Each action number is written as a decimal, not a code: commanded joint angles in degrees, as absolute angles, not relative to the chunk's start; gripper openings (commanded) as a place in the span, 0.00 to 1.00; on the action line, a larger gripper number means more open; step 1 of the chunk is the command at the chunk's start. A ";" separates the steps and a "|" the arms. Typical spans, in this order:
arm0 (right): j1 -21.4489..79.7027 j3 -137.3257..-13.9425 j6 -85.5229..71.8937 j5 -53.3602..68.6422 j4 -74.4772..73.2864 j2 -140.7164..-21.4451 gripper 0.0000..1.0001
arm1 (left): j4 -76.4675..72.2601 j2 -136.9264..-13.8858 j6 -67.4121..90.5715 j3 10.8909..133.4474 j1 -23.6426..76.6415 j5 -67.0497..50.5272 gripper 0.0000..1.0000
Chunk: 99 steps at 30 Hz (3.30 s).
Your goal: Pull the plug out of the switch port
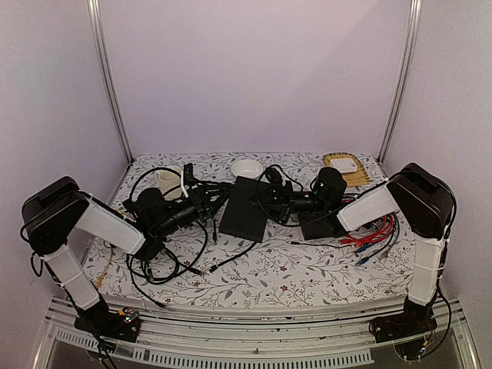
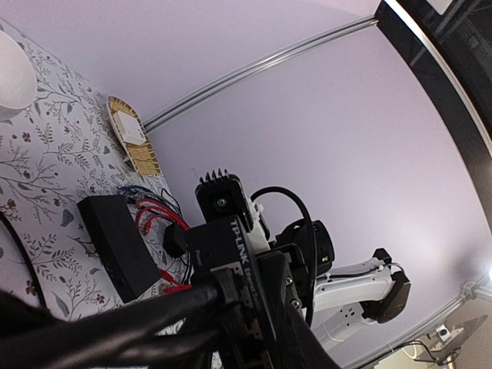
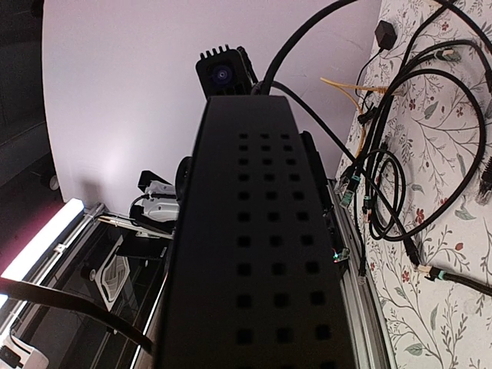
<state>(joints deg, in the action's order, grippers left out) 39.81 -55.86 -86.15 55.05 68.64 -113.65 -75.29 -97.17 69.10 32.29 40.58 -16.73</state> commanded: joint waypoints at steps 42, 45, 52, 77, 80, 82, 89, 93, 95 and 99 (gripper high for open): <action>40.21 -58.52 -80.22 56.93 66.74 -113.03 0.02 | -77.55 -99.23 74.48 34.45 39.51 -20.38 0.18; 40.17 -58.36 -79.66 56.91 66.43 -113.21 0.02 | -76.55 -98.59 74.79 34.45 39.63 -20.47 0.17; 40.19 -58.78 -79.37 57.09 66.35 -113.86 0.02 | -75.04 -97.37 75.68 34.62 39.73 -21.21 0.16; 40.21 -58.01 -75.24 57.25 64.51 -114.44 0.02 | -77.34 -96.21 80.08 34.76 40.62 -20.56 0.07; 40.21 -57.66 -74.92 57.09 64.51 -114.26 0.02 | -77.32 -96.07 80.73 34.72 40.90 -19.95 0.07; 40.17 -57.48 -74.72 56.96 64.51 -114.11 0.02 | -77.63 -96.06 81.30 34.72 40.99 -19.49 0.05; 40.17 -57.38 -74.38 56.95 64.35 -113.73 0.02 | -77.46 -95.55 81.85 34.28 41.26 -17.93 0.00; 40.02 -57.22 -74.29 56.60 63.68 -113.51 0.02 | -76.64 -95.38 81.12 34.54 41.35 -18.15 0.00; 39.85 -57.09 -74.18 56.52 63.55 -113.34 0.02 | -75.99 -95.15 80.57 34.54 41.40 -18.31 0.00; 39.50 -56.46 -74.30 56.19 63.63 -112.91 0.02 | -73.78 -94.15 78.76 34.16 41.31 -18.37 0.00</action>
